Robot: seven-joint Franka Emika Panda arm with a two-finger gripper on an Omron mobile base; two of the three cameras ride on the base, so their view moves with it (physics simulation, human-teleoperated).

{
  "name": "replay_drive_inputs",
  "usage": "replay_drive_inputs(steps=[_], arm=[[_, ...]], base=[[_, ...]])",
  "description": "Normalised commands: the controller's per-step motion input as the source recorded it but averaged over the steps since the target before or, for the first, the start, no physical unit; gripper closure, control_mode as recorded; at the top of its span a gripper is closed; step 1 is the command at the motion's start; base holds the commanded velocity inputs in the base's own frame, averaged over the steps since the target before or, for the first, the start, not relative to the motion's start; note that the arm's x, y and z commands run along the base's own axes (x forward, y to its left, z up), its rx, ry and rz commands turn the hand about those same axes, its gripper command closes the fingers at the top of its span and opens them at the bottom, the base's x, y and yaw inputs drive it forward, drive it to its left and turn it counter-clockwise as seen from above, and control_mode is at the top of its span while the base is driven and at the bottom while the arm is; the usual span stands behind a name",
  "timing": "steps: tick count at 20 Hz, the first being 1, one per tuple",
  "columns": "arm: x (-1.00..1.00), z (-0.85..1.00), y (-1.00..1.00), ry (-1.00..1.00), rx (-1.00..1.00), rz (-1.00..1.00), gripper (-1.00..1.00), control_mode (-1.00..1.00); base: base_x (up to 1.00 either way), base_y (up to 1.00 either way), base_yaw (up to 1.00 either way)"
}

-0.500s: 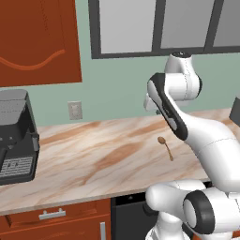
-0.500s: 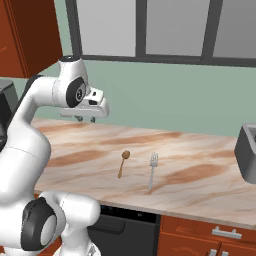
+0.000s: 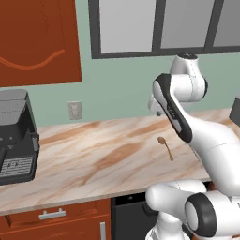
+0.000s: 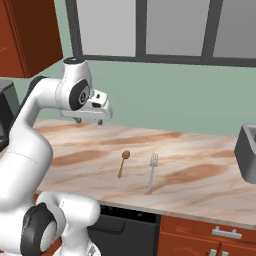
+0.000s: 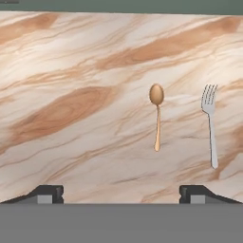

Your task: Take the fork and place it on the left side of the plate. Then take the spoon and place it on the right side of the plate. Make sure they're directly next to the plate.

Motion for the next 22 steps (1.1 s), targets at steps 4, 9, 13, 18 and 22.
replay_drive_inputs(steps=[4, 9, 13, 18, 22], arm=[[-0.09, -0.14, -0.59, 0.0, 0.14, 0.0, -1.0, -1.0], [-0.04, -0.18, -0.6, 0.0, 0.13, 0.0, -1.0, -1.0], [0.06, -0.24, -0.52, 0.07, 0.13, 0.0, -1.0, -1.0], [0.23, -0.3, -0.39, 0.04, 0.04, 0.0, -1.0, -1.0], [0.28, -0.38, -0.27, 0.01, -0.05, 0.0, -1.0, -1.0]], base=[[0.0, 0.0, 0.0], [0.0, 0.0, 0.0], [0.0, 0.0, 0.0], [0.0, 0.0, 0.0], [0.0, 0.0, 0.0]])
